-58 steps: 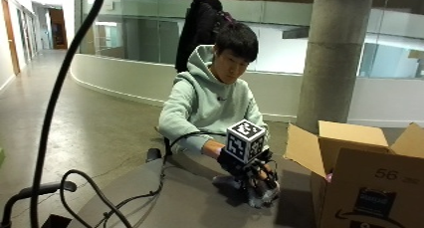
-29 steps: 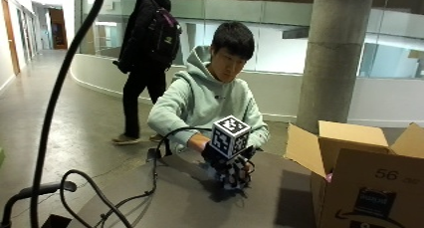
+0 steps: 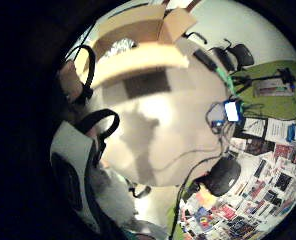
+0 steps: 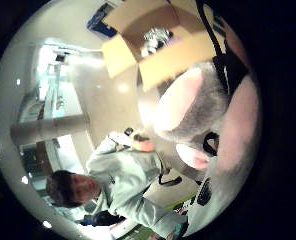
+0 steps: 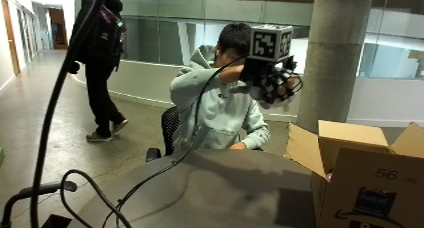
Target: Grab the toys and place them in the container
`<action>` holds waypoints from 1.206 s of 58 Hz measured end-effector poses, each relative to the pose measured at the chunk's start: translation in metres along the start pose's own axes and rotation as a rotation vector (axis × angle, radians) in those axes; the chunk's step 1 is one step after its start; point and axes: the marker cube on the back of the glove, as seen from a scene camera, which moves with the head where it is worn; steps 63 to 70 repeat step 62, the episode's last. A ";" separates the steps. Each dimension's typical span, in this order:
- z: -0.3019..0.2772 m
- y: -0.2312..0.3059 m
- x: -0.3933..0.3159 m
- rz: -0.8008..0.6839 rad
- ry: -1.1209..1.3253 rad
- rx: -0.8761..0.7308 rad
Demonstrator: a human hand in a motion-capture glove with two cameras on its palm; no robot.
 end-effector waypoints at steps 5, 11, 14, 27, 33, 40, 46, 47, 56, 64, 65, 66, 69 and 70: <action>-0.026 -0.039 -0.011 0.030 -0.016 0.106; -0.039 -0.085 -0.024 0.050 -0.058 0.270; -0.039 -0.107 -0.027 0.078 -0.077 0.352; -0.001 -0.155 -0.020 0.144 -0.102 0.203; -0.001 -0.146 -0.015 0.115 -0.111 0.214; -0.014 -0.123 -0.004 0.112 -0.088 0.251; -0.022 -0.096 0.010 0.107 -0.075 0.275; -0.022 -0.091 0.012 0.104 -0.073 0.272; 0.009 -0.017 0.035 0.026 0.097 0.264; 0.034 0.022 0.062 -0.049 0.180 0.312; 0.034 0.022 0.062 -0.049 0.180 0.312; 0.034 0.022 0.062 -0.049 0.180 0.312; 0.034 0.022 0.062 -0.049 0.180 0.312; 0.034 0.022 0.062 -0.049 0.180 0.312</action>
